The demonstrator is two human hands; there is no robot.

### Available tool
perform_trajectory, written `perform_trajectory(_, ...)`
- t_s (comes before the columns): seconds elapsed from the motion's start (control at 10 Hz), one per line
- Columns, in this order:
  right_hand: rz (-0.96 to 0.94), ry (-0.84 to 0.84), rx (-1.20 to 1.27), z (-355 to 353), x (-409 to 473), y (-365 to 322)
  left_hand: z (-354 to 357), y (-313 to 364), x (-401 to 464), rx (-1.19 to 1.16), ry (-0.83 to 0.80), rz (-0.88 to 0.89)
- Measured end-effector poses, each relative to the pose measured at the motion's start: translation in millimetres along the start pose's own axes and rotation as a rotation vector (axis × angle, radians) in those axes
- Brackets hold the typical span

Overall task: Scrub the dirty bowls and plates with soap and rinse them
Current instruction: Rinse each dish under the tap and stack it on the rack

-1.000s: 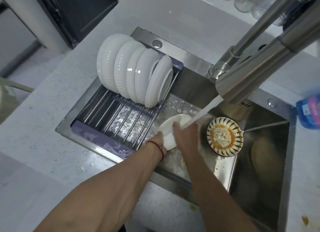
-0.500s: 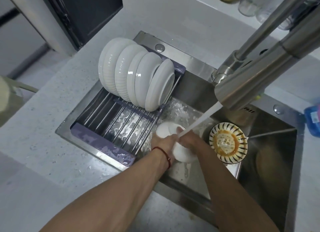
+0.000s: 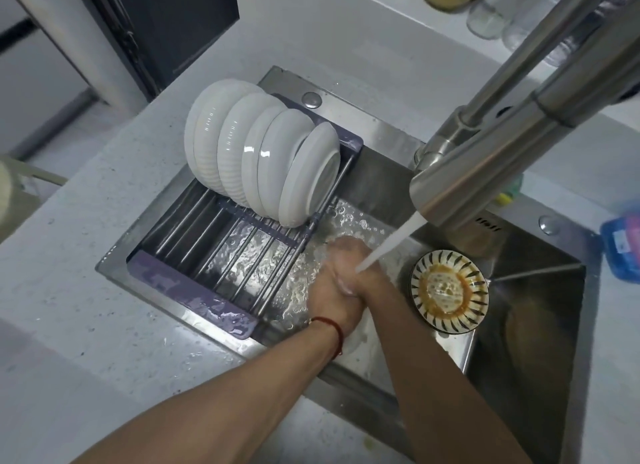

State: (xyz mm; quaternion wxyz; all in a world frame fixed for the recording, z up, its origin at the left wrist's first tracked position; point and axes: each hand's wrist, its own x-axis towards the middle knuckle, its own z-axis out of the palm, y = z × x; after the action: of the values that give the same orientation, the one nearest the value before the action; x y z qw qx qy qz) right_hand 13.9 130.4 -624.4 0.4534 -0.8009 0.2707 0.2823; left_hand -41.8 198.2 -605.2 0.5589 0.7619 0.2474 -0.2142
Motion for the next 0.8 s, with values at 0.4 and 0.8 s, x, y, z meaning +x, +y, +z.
perform_trajectory(0.4, 0.219, 0.068, 1.038, -45.1, -42.3, 101.0, -28.6, 16.8, 38.1, -0.249, -0.179, -0.224)
perform_trajectory(0.8, -0.563, 0.252, -0.320, -1.3, -79.9, 83.1, -16.6, 7.0, 33.0, -0.211, -0.151, -0.347)
